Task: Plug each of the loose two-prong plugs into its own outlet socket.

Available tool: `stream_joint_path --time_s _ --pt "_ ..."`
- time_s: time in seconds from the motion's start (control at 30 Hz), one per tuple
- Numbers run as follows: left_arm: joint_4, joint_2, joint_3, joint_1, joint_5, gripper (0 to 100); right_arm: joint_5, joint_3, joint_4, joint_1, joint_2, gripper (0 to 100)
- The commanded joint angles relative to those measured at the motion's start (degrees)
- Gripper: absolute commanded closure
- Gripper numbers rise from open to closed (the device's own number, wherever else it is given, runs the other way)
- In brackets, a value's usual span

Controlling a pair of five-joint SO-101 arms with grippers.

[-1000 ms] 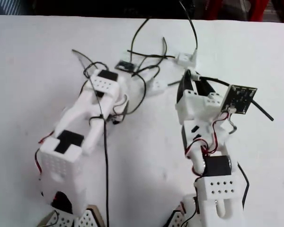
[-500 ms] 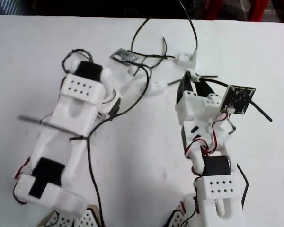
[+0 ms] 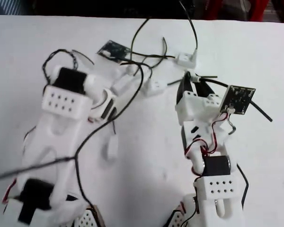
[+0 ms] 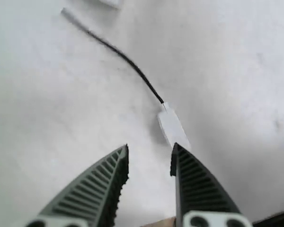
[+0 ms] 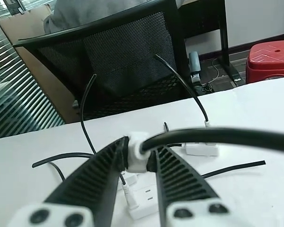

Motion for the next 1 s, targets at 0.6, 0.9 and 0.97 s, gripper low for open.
stream_joint_path --time_s 0.6,0.9,0.97 --pt "-30.77 -6.64 44.13 -7.52 -7.82 84 -0.09 -0.62 -1.27 0.22 -1.54 98.1" --pt "-44.04 -6.55 48.35 -0.13 -7.56 84 -0.09 -0.62 -1.27 0.22 -1.54 98.1" --pt "-44.31 -6.55 48.26 3.65 -7.47 84 -0.09 -0.62 -1.27 0.31 -1.54 98.1"
